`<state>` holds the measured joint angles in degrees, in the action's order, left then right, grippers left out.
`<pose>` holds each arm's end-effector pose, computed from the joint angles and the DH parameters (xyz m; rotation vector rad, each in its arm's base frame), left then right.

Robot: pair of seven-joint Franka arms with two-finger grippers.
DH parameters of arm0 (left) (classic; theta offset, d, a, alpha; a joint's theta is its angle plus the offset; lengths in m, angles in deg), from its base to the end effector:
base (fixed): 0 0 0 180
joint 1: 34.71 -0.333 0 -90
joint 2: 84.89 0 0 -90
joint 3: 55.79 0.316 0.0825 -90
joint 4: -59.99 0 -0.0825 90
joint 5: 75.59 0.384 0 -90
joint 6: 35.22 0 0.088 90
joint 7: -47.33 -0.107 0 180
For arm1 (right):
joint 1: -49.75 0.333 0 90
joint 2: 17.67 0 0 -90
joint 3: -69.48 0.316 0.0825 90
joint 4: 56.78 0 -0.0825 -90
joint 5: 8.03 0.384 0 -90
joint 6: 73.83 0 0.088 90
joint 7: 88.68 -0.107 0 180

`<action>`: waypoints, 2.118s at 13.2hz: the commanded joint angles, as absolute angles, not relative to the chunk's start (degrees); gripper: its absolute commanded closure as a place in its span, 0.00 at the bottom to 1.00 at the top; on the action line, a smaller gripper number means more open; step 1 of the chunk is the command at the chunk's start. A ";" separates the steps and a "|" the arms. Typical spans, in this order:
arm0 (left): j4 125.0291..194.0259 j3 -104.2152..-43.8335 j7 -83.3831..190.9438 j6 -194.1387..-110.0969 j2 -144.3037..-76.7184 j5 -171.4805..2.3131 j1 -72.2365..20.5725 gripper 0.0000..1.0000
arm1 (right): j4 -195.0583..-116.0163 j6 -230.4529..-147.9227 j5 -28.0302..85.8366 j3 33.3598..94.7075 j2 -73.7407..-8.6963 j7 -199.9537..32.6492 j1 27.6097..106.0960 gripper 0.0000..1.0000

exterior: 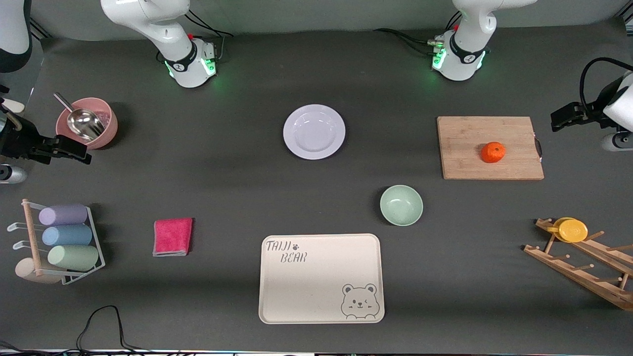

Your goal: Place orange and plate with both arms

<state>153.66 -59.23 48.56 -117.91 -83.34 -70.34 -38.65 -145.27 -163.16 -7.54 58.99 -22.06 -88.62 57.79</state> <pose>0.5299 0.0149 0.5999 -3.0367 -0.0524 0.2497 0.5747 -0.0197 0.5933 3.1354 -0.0655 -0.0953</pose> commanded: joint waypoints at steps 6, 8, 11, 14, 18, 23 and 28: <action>149.82 -55.43 35.82 -111.61 -83.48 -67.59 -44.90 0.00 | -152.12 -162.95 -8.21 59.11 -15.93 -93.23 60.20 0.00; 150.25 -55.87 36.78 -109.84 -83.13 -68.12 -44.55 0.00 | -157.13 -164.87 -8.21 59.11 -11.80 -97.63 63.71 0.00; 154.54 -55.87 37.13 -110.01 -80.68 -70.65 -44.81 0.00 | -167.48 -169.79 -8.21 59.11 -3.63 -103.70 69.25 0.00; 170.76 -55.87 40.02 -121.04 -72.97 -72.25 -44.73 0.00 | -175.07 -172.97 -8.21 59.46 2.19 -110.54 74.17 0.00; 189.67 -55.96 42.41 -135.73 -67.24 -72.86 -44.29 0.00 | -178.41 -175.86 -8.29 59.55 4.22 -115.23 79.11 0.00; 206.56 -57.45 42.67 -154.09 -67.13 -72.96 -43.14 0.00 | -180.96 -178.94 -4.36 58.24 3.43 -113.56 80.96 0.00; 213.61 -57.46 43.11 -173.78 -75.99 -72.96 -43.23 0.00 | -185.79 -183.07 6.36 52.88 2.64 -101.63 80.96 0.00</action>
